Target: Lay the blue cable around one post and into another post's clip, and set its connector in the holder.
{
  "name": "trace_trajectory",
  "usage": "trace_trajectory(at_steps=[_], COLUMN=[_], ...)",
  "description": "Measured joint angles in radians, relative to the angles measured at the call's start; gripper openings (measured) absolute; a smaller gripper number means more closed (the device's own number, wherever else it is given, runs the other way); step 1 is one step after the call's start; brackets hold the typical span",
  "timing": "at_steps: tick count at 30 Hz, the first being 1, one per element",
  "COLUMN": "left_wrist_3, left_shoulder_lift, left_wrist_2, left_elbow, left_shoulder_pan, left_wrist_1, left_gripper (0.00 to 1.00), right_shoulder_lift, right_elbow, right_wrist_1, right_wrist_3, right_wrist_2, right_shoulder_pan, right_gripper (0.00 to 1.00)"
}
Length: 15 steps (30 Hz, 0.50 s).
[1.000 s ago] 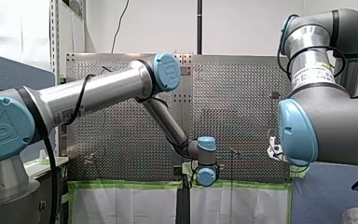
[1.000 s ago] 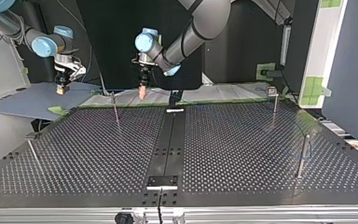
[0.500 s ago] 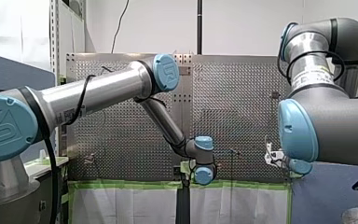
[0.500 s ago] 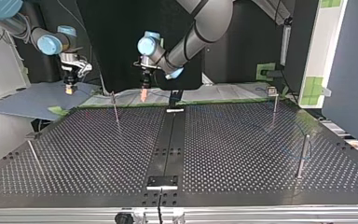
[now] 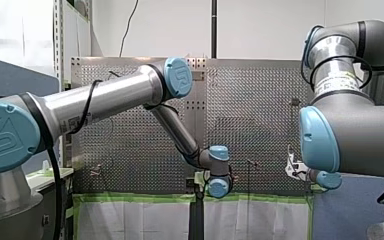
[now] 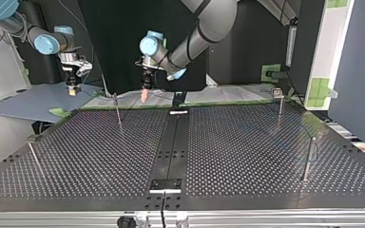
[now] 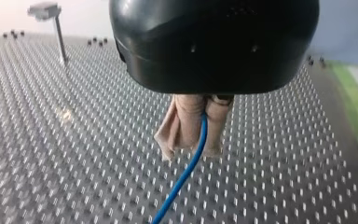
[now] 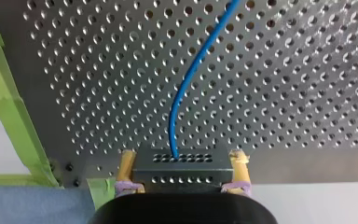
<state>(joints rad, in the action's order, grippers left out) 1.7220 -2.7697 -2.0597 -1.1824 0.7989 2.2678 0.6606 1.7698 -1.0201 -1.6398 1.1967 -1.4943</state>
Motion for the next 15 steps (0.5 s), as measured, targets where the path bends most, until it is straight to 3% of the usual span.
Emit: trace_trajectory(at_steps=[3,7,15], left_wrist_3=[-0.017,-0.042,-0.073], left_shoulder_lift=[0.0,0.009,0.014], left_wrist_2=[0.03,0.052,0.049], left_elbow=[-0.004,-0.03,-0.081], left_shoulder_pan=[0.01,0.019,0.023], left_wrist_1=[0.001,-0.008,-0.02], left_gripper=[0.01,0.01,0.01], right_shoulder_lift=[0.0,0.0,0.0], right_elbow=[0.0,0.001,0.001], right_wrist_1=[0.005,0.01,0.022], right_wrist_3=[-0.004,-0.008,-0.009], right_wrist_2=[-0.014,0.003,0.028], right_shoulder_pan=[0.005,0.012,0.019], right_gripper=[0.0,0.0,0.0])
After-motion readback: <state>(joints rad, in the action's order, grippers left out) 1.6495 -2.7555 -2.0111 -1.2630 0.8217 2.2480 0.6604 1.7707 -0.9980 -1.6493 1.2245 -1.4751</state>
